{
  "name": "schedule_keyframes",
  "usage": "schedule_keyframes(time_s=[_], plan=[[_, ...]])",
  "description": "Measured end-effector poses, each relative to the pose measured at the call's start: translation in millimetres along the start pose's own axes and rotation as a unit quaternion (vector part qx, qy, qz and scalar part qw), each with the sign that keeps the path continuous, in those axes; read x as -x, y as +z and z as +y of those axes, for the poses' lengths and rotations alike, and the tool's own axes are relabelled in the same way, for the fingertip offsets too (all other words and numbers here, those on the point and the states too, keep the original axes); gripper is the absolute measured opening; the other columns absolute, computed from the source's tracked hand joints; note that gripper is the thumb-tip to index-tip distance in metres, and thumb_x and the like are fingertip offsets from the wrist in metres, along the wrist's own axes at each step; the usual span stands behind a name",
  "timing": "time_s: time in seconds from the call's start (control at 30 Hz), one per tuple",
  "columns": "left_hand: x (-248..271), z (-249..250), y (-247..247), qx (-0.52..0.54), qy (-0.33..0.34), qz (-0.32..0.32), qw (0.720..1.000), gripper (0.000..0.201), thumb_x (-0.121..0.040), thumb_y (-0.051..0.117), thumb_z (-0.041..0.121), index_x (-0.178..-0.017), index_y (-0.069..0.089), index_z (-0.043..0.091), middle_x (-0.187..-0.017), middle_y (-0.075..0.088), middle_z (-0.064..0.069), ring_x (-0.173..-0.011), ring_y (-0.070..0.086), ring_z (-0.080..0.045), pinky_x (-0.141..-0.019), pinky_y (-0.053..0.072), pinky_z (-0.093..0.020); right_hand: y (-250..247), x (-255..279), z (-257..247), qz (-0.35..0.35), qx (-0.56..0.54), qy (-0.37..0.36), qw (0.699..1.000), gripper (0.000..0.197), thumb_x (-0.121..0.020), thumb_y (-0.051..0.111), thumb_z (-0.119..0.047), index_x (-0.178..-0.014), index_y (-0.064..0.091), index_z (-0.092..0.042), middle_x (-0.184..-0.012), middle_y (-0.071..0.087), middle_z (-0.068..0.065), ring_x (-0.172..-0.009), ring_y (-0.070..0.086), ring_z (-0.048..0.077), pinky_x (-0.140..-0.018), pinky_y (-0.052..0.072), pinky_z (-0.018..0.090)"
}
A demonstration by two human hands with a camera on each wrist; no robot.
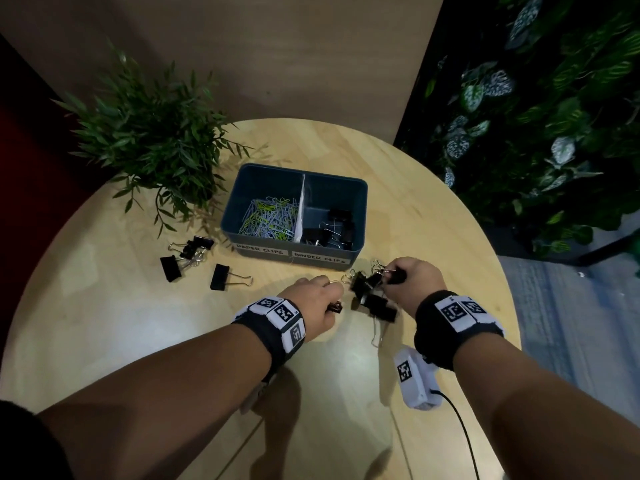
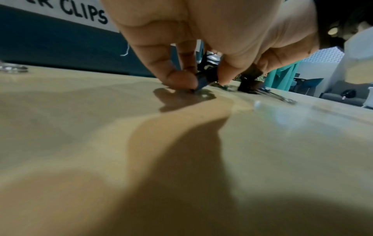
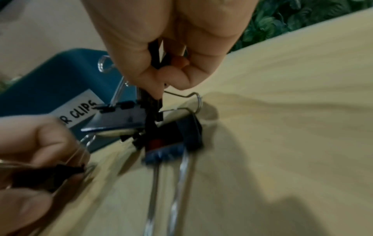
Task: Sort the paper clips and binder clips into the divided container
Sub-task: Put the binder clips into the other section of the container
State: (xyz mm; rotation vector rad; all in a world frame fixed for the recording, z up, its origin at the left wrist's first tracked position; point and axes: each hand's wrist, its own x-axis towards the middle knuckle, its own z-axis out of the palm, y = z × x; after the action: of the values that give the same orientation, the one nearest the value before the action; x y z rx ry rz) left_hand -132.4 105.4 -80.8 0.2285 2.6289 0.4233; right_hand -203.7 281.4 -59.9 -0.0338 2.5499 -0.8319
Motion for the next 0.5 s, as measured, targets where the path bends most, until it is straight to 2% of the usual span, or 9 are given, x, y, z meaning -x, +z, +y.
schedule_keyframes(time_s=[0.1, 0.17, 0.27, 0.33, 0.4, 0.47, 0.5], plan=[[6, -8, -4, 0.035, -0.005, 0.003, 0.999, 0.021, -0.087, 0.048, 0.020, -0.108, 0.045, 0.017, -0.110, 0.053, -0.003, -0.103, 0.046, -0.027, -0.083, 0.042, -0.035, -13, 3, -19, 0.045, -0.075, -0.047, 0.995, 0.021, -0.077, 0.065, -0.001, -0.072, 0.061, -0.021, -0.073, 0.060, -0.001, -0.077, 0.056, 0.020, -0.072, 0.048, 0.027], [11, -12, -10, 0.069, 0.005, 0.027, 0.997, 0.012, -0.087, 0.051, 0.020, -0.096, 0.043, 0.020, -0.100, 0.052, 0.001, -0.096, 0.046, -0.023, -0.078, 0.040, -0.032, -25, 1, -37, 0.089, -0.140, -0.076, 0.983, 0.022, -0.076, 0.065, 0.003, -0.072, 0.061, -0.018, -0.067, 0.055, -0.008, -0.073, 0.053, 0.018, -0.069, 0.044, 0.026], [19, -14, -24, 0.113, 0.031, 0.088, 0.989, 0.020, -0.083, 0.055, 0.019, -0.081, 0.037, 0.026, -0.083, 0.045, 0.011, -0.086, 0.043, -0.016, -0.070, 0.033, -0.026, -35, -4, -64, 0.132, -0.187, -0.111, 0.967, 0.035, -0.074, 0.065, 0.004, -0.062, 0.053, -0.027, -0.065, 0.052, -0.010, -0.067, 0.050, 0.014, -0.064, 0.042, 0.022], [28, -14, -40, 0.148, 0.038, 0.131, 0.980, 0.027, -0.082, 0.058, 0.017, -0.075, 0.036, 0.031, -0.077, 0.041, 0.016, -0.081, 0.043, -0.014, -0.068, 0.035, -0.025, -31, -8, -77, 0.133, -0.183, -0.124, 0.966, 0.034, -0.074, 0.066, 0.002, -0.064, 0.054, -0.028, -0.070, 0.054, -0.007, -0.071, 0.051, 0.015, -0.058, 0.041, 0.018], [36, -17, -58, 0.179, 0.040, 0.206, 0.961, 0.033, -0.083, 0.060, 0.015, -0.072, 0.035, 0.033, -0.077, 0.040, 0.018, -0.075, 0.041, -0.009, -0.064, 0.036, -0.024, -23, -12, -88, 0.102, -0.156, -0.123, 0.975, 0.028, -0.075, 0.067, 0.001, -0.078, 0.059, -0.026, -0.085, 0.060, -0.002, -0.080, 0.055, 0.016, -0.062, 0.045, 0.017], [37, -20, -79, 0.192, 0.016, 0.291, 0.937, 0.025, -0.084, 0.061, 0.014, -0.075, 0.040, 0.024, -0.077, 0.040, 0.015, -0.071, 0.041, -0.008, -0.061, 0.038, -0.024, -15, -14, -95, 0.043, -0.112, -0.108, 0.987, 0.037, -0.074, 0.071, -0.003, -0.100, 0.063, -0.027, -0.104, 0.064, 0.000, -0.093, 0.060, 0.018, -0.078, 0.053, 0.026], [33, -22, -89, 0.194, -0.007, 0.322, 0.927, 0.022, -0.085, 0.061, 0.014, -0.077, 0.041, 0.021, -0.077, 0.042, 0.011, -0.072, 0.043, -0.011, -0.060, 0.038, -0.025, -13, -15, -96, 0.014, -0.092, -0.099, 0.991, 0.045, -0.073, 0.073, -0.004, -0.111, 0.062, -0.027, -0.109, 0.063, 0.001, -0.098, 0.060, 0.019, -0.084, 0.052, 0.028]])
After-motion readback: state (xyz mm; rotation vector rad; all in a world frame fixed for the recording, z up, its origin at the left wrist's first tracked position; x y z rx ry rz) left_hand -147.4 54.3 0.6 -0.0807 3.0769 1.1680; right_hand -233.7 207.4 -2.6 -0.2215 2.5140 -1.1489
